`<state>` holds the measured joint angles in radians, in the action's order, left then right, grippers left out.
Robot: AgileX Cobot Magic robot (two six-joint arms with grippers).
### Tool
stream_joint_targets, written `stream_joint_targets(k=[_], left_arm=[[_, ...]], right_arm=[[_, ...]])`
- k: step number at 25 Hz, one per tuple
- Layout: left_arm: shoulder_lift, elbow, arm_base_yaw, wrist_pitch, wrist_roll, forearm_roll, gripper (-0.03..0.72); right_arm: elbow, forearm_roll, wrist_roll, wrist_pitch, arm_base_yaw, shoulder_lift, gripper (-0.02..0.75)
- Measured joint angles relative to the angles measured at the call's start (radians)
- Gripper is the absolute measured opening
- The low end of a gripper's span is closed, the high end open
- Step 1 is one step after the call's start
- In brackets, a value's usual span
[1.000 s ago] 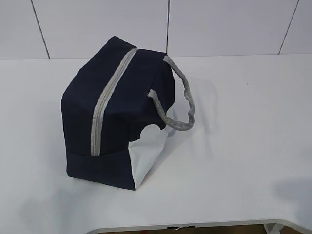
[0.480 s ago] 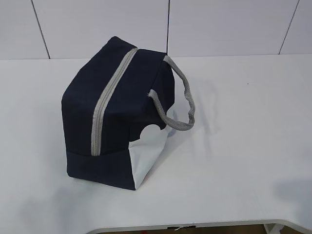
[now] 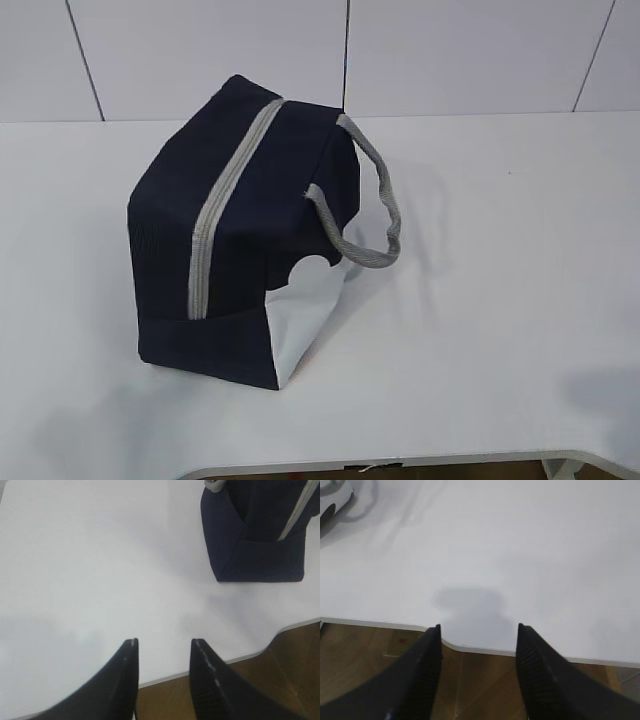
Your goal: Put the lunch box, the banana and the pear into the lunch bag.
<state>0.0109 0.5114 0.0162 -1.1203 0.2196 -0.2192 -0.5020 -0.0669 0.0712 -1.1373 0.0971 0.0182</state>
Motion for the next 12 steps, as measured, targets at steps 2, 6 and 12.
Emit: stream_joint_targets(k=[2, 6, 12], left_arm=[[0.000, 0.000, 0.000, 0.000, 0.000, 0.000, 0.242], [0.000, 0.000, 0.001, 0.000, 0.000, 0.000, 0.242], [0.000, 0.000, 0.001, 0.000, 0.000, 0.000, 0.242]], right_arm=[[0.000, 0.000, 0.000, 0.000, 0.000, 0.000, 0.408], [0.000, 0.000, -0.002, 0.000, 0.000, 0.000, 0.408], [0.000, 0.000, -0.002, 0.000, 0.000, 0.000, 0.408]])
